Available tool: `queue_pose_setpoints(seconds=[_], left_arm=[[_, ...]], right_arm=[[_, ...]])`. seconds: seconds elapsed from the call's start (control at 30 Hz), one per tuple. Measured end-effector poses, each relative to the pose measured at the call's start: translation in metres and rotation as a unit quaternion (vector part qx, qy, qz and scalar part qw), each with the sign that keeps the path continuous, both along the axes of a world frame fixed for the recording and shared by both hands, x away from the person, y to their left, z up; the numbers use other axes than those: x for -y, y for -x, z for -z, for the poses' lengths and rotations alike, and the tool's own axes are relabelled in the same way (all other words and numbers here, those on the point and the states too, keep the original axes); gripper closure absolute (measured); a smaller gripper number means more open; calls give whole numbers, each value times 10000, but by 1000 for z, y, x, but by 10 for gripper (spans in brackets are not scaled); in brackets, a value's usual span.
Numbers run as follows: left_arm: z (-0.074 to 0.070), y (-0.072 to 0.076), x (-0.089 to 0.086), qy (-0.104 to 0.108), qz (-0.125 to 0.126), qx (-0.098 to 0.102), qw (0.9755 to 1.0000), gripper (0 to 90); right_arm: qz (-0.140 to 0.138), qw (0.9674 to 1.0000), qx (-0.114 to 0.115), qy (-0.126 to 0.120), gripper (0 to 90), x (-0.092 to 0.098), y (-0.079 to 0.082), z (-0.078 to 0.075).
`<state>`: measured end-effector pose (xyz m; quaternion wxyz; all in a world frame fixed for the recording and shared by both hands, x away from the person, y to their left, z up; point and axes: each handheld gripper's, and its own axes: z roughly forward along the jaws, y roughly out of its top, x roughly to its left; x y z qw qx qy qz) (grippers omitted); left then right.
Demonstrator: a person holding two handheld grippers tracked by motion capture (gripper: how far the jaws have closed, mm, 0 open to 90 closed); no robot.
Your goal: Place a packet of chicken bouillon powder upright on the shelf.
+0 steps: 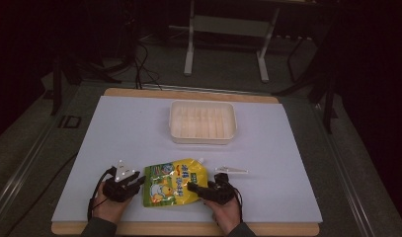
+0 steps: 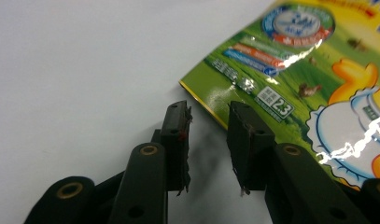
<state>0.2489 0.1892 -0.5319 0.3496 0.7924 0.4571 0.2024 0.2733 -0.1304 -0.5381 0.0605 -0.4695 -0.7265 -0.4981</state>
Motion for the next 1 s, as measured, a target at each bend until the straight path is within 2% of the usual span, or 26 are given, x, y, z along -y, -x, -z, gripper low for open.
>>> queue_pose_setpoints(seconds=[0.2,0.27,0.37,0.53,0.73,1.0], left_arm=[[2,0,3,-44,30,-63,10000,702],[3,0,4,-68,51,-77,9999,705],[3,0,4,-77,47,-76,9999,712],[4,0,5,-56,46,-92,9999,715],[4,0,5,-70,48,-100,9999,718],[3,-1,1,-28,-44,-36,10000,696]], right_arm=[[-135,9998,51,-122,439,-10,0,-7],[-173,9998,75,-71,411,-15,3,-8],[-202,9995,248,83,414,-21,6,-10],[-73,9999,97,21,562,-21,0,-11],[-270,9992,-18,-278,744,-20,-6,-16],[-471,9985,22,-283,846,-24,-9,-26]])
